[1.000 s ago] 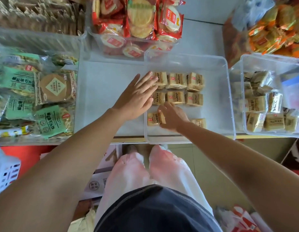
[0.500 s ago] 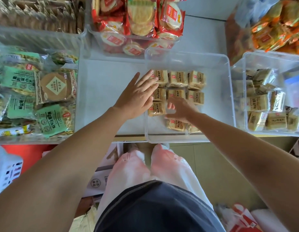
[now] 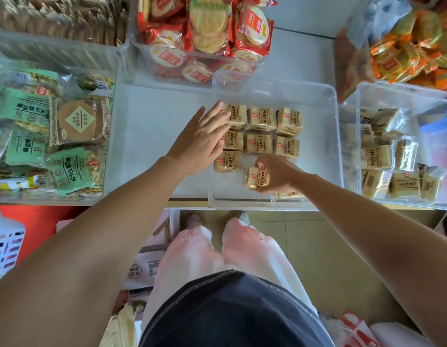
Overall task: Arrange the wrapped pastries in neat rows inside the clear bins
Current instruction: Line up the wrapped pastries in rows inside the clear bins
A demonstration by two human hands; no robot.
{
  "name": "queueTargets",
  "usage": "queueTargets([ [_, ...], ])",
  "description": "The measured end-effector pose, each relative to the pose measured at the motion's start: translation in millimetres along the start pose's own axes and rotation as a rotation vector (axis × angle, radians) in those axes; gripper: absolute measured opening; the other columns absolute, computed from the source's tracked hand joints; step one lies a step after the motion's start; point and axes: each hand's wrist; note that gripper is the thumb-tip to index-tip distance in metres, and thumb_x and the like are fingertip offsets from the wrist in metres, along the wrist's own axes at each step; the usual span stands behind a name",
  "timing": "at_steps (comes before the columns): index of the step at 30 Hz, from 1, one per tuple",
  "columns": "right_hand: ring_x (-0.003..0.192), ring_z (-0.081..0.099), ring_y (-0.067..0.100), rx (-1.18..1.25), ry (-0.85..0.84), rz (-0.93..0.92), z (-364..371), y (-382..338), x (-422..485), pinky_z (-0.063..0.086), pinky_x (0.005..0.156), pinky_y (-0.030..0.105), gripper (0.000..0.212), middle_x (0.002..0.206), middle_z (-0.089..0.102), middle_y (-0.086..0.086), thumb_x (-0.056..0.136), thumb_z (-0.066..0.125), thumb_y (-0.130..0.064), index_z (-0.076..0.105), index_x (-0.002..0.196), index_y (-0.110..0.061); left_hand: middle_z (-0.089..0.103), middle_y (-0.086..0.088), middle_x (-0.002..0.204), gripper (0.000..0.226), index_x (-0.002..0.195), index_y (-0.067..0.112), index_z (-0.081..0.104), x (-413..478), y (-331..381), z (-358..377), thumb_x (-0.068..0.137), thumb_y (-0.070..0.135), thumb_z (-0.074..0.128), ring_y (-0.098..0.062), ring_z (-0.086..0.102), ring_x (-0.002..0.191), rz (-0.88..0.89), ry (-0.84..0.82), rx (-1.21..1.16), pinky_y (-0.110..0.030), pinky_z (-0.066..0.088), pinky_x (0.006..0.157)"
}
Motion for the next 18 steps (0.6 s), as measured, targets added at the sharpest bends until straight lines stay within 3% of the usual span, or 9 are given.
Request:
queueTargets([
  [5, 0.112, 0.047, 0.015, 0.129, 0.047, -0.077, -10, -2, 0, 0.037, 0.100, 0.036, 0.062, 0.125, 0.051, -0.001, 0.074, 0.075, -0.037, 0.050, 0.128, -0.023, 0.033, -0.010, 0.155, 0.048, 0.136, 0.005, 0.052, 1, 1, -3, 0.101, 0.028, 0.029, -0.025, 0.011, 0.150, 0.005, -0.041, 0.026, -0.048, 0.010, 0.121],
  [9, 0.101, 0.045, 0.013, 0.078, -0.002, -0.162, 4, -19, 9, 0.037, 0.094, 0.034, 0.064, 0.111, 0.051, 0.000, 0.072, 0.076, -0.044, 0.055, 0.128, -0.022, 0.028, -0.009, 0.158, 0.045, 0.140, 0.005, 0.047, 0, 2, -2, 0.102, 0.025, 0.034, -0.024, 0.007, 0.150, -0.011, -0.020, 0.015, -0.046, 0.007, 0.122],
  [13, 0.097, 0.044, 0.015, 0.155, 0.050, -0.212, 18, -36, 16, 0.042, 0.088, 0.032, 0.062, 0.110, 0.051, 0.010, 0.072, 0.079, -0.029, 0.056, 0.125, -0.009, 0.030, -0.010, 0.156, 0.043, 0.138, 0.004, 0.050, -1, 2, 0, 0.101, 0.023, 0.036, -0.025, 0.010, 0.150, -0.013, 0.003, -0.003, -0.046, 0.009, 0.121],
  [16, 0.092, 0.048, 0.015, 0.242, 0.133, -0.091, 19, -32, 16, 0.048, 0.087, 0.039, 0.042, 0.103, 0.051, 0.004, 0.073, 0.077, -0.021, 0.054, 0.108, -0.012, 0.031, -0.010, 0.156, 0.043, 0.138, 0.004, 0.050, -1, 1, 1, 0.101, 0.022, 0.036, -0.025, 0.012, 0.149, -0.013, 0.008, -0.014, -0.046, 0.010, 0.121],
  [18, 0.086, 0.056, 0.017, 0.259, 0.057, 0.060, 16, -28, 15, 0.050, 0.086, 0.040, 0.035, 0.094, 0.058, 0.002, 0.076, 0.075, -0.022, 0.052, 0.102, -0.016, 0.031, -0.009, 0.156, 0.044, 0.138, 0.005, 0.050, -1, 2, 2, 0.101, 0.023, 0.034, -0.025, 0.012, 0.149, -0.019, 0.011, -0.022, -0.046, 0.010, 0.121],
])
Point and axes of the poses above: each hand's wrist, its own x-axis towards the middle knuckle, its own z-axis out of the palm, y = z × x
